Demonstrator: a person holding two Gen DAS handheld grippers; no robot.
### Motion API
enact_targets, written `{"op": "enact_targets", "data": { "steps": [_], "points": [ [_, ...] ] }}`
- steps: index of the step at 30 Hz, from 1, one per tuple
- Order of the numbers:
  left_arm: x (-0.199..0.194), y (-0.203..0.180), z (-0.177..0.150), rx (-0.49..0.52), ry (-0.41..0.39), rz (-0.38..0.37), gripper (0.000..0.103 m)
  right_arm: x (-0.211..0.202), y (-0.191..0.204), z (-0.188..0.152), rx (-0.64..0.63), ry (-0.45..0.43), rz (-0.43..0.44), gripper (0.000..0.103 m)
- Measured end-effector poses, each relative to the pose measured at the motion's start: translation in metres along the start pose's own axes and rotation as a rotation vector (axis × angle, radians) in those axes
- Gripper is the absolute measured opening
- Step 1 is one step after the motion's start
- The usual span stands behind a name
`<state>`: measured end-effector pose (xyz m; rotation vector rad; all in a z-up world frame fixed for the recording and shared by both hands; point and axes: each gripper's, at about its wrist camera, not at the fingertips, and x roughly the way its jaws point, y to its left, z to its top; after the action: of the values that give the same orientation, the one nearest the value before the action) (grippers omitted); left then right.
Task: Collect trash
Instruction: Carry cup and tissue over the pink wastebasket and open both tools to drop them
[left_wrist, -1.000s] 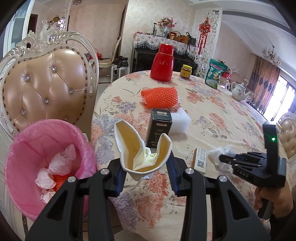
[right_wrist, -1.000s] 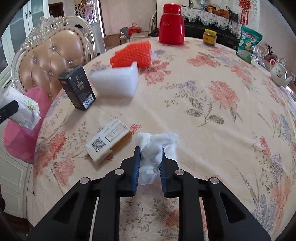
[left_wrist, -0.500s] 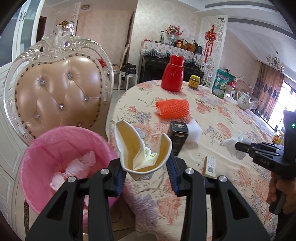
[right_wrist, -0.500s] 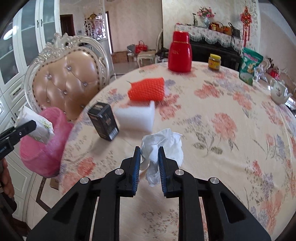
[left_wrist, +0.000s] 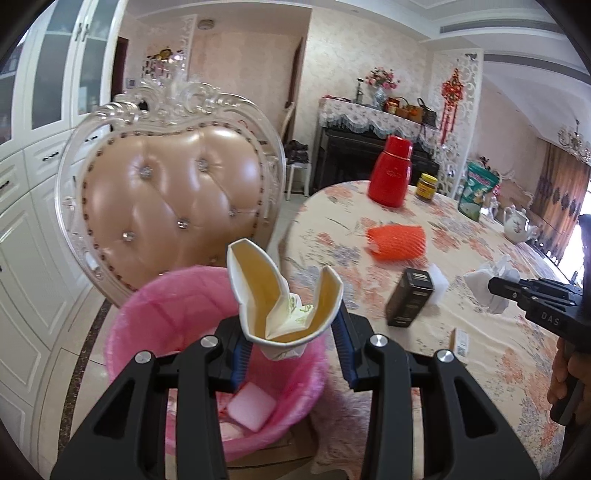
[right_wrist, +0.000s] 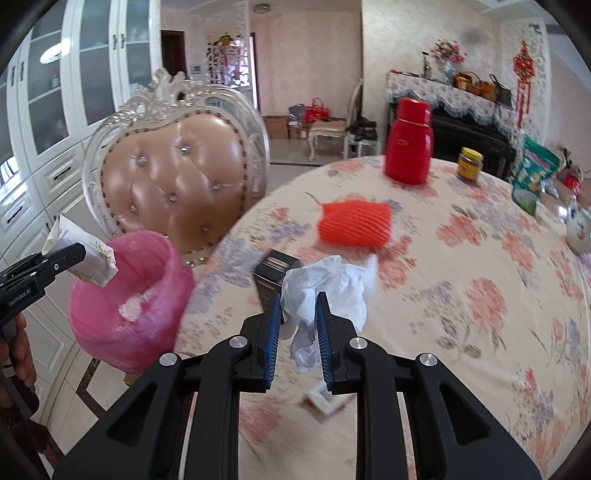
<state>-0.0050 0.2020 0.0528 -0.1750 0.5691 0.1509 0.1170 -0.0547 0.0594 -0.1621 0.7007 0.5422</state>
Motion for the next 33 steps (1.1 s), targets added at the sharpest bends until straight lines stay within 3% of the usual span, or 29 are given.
{"op": "enact_targets", "data": {
  "steps": [15, 33],
  "points": [
    [-0.019, 0.054, 0.000, -0.047, -0.007, 0.067, 0.038, 0.022, 0.088, 0.032, -0.113, -0.012, 0.118, 0.020],
    [-0.020, 0.093, -0.005, -0.079, 0.015, 0.114, 0.039, 0.067, 0.171, 0.040, -0.198, 0.042, 0.237, 0.020]
  ]
}}
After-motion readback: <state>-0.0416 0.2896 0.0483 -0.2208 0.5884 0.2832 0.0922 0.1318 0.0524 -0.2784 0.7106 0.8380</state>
